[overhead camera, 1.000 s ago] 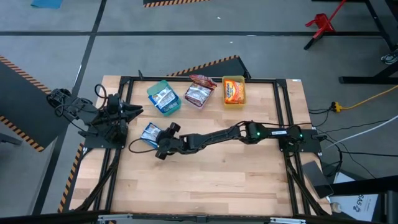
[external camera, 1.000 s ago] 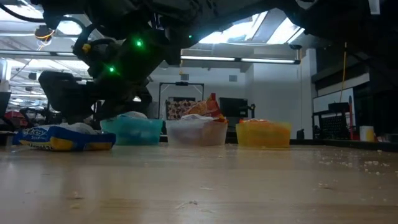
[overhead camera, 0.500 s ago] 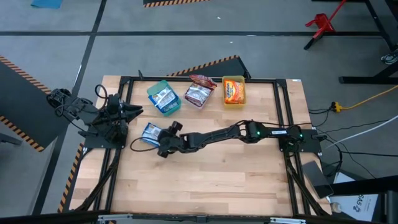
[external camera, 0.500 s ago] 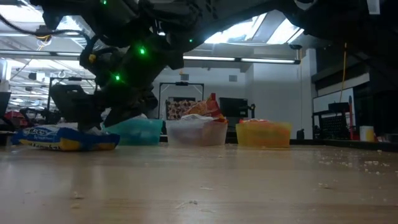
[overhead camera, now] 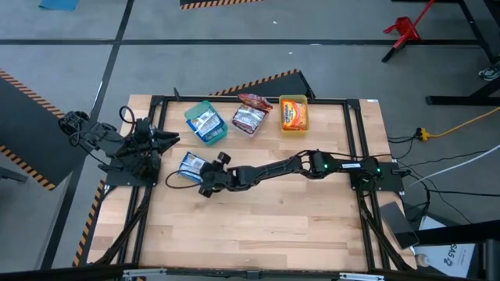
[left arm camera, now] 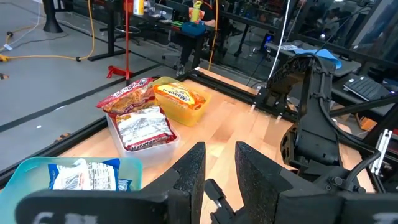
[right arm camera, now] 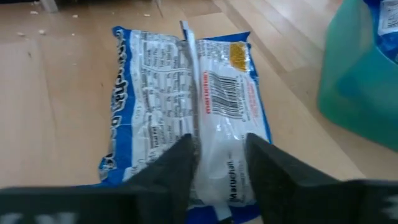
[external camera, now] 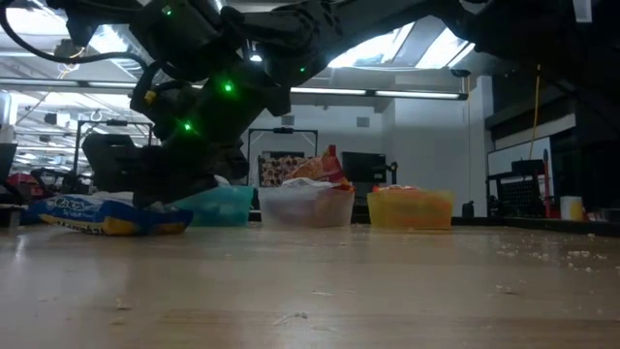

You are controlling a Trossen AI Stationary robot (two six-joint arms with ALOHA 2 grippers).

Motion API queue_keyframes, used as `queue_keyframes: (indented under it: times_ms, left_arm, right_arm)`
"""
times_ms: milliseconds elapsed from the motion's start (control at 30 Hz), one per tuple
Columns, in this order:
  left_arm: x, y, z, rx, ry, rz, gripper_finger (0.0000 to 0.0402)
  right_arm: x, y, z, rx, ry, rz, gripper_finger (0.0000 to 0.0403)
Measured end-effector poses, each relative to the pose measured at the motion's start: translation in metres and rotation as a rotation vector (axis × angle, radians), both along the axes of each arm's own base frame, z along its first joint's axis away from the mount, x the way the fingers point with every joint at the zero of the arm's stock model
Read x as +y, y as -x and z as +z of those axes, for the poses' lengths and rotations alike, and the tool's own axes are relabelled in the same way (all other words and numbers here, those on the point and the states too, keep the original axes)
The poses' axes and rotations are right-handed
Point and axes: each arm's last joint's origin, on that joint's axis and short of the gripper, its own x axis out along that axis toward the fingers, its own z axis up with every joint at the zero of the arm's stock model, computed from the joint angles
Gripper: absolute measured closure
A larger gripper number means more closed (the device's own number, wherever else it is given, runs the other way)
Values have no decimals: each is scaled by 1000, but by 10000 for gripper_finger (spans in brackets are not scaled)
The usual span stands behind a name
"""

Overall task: Sort Maruchan noodles
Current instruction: Put the blue noodle pack into the blue bin

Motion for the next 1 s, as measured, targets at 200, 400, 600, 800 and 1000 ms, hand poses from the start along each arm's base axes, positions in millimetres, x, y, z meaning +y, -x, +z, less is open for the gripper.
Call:
queue_keyframes:
  times_ms: [200, 400, 600, 800, 1000]
  left_arm:
    - [0, 0, 0, 0, 0, 0, 319]
    - [0, 0, 0, -2, 4, 0, 319]
    - [0, 0, 0, -8, 17, 3, 319]
    - [0, 0, 0, -11, 12, 22, 319]
    - [1, 1, 1, -17, 3, 57, 319]
  right_arm:
    - [1, 0, -2, 14, -34, 43, 379]
    - [2, 0, -3, 5, -77, 25, 400]
    - [9, 0, 11, -1, -84, 48, 402]
    - [10, -2, 34, -4, -73, 72, 403]
    - [9, 0, 70, -25, -16, 55, 403]
